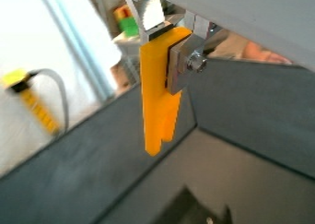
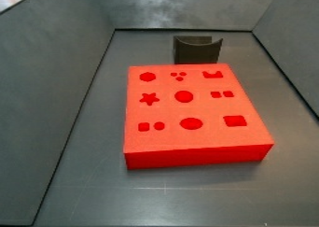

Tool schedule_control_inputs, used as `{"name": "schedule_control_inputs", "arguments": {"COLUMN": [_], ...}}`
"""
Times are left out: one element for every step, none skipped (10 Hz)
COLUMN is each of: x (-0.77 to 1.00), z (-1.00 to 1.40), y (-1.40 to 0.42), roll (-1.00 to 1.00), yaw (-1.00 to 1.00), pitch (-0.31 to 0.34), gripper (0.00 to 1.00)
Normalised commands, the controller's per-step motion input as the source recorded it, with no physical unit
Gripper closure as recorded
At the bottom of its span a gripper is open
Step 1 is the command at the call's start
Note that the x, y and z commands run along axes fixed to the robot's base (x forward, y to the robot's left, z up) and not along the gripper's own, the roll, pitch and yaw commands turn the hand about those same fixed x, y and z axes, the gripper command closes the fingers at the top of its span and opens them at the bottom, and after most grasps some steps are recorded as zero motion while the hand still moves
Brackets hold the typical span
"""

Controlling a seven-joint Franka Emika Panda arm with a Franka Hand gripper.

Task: Pick up the square-circle object. Move up. Place the square-circle object on the fixture. Regrasp the square-circle object. Move to above the board. Insert the square-circle object.
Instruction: Move to above the board.

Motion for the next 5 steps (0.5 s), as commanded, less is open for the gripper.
{"name": "schedule_control_inputs", "arguments": {"x": [-0.70, -0.71, -0.71, -0.72, -0.72], "z": [-0.07, -0.08, -0.07, -0.07, -0.07], "y": [-1.00, -1.00, -1.00, -1.00, -1.00], "roll": [-0.28, -0.28, -0.28, -0.27, -0.27], "yaw": [1.00, 1.00, 1.00, 1.00, 1.00], "pitch": [0.034, 0.014, 0.002, -0.029, -0.038], "gripper": [1.00, 1.00, 1.00, 1.00, 1.00]}}
